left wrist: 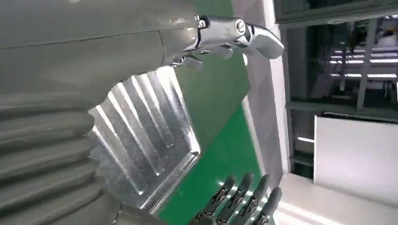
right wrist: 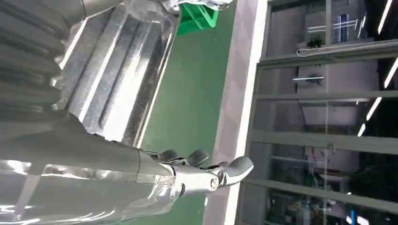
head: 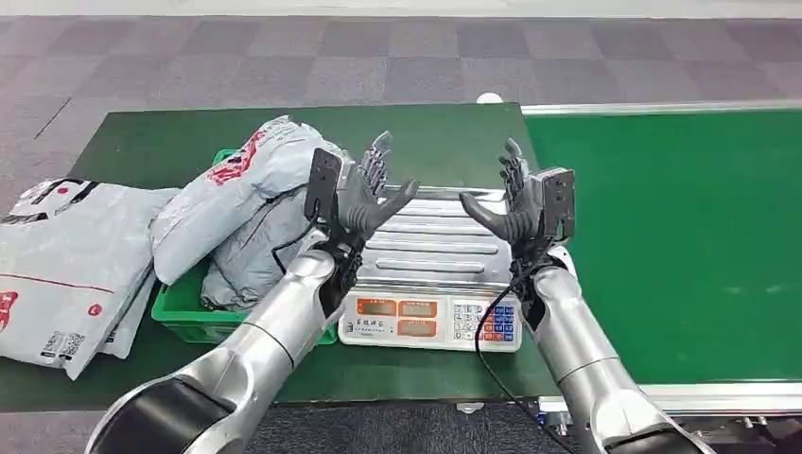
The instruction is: Moved the parcel from conveyor to table for the left to box.
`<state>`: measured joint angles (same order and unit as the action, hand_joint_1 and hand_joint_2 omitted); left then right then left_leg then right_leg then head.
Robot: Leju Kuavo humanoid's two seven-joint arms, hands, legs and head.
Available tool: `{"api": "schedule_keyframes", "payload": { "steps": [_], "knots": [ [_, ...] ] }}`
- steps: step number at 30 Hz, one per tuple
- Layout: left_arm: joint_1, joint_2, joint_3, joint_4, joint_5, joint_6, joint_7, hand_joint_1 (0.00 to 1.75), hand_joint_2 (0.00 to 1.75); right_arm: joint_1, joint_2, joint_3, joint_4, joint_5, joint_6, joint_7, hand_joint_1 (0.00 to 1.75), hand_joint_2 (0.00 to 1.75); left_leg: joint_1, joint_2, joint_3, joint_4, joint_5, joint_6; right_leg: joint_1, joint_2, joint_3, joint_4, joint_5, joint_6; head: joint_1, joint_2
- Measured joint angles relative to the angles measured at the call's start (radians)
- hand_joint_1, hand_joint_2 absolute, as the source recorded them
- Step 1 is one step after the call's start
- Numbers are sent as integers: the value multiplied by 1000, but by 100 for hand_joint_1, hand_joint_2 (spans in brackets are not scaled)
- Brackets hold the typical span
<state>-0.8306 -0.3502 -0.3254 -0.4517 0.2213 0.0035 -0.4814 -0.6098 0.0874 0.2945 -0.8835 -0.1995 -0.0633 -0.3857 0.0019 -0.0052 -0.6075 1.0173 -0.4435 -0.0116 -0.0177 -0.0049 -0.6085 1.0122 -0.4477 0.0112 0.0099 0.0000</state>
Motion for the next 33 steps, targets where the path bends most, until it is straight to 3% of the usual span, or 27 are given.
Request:
{"api": "schedule_keyframes", "payload": {
  "steps": [9, 17, 33],
  "knots": [
    [31, -4, -49, 26, -41, 30, -34, 0, 175, 17, -35, 0, 40, 8, -29, -52, 0, 175, 0, 0, 0, 0, 0, 0, 0, 0, 0, 0, 0, 0, 0, 0],
    [49, -7, -88, 45, -20, 27, -45, 0, 175, 20, -62, 0, 91, -22, 34, -93, 0, 175, 0, 0, 0, 0, 0, 0, 0, 0, 0, 0, 0, 0, 0, 0],
    [58, -11, -267, 45, 48, 75, -77, 0, 175, 17, -71, 0, 148, -6, 64, -126, 0, 175, 0, 0, 0, 0, 0, 0, 0, 0, 0, 0, 0, 0, 0, 0]
  ]
}}
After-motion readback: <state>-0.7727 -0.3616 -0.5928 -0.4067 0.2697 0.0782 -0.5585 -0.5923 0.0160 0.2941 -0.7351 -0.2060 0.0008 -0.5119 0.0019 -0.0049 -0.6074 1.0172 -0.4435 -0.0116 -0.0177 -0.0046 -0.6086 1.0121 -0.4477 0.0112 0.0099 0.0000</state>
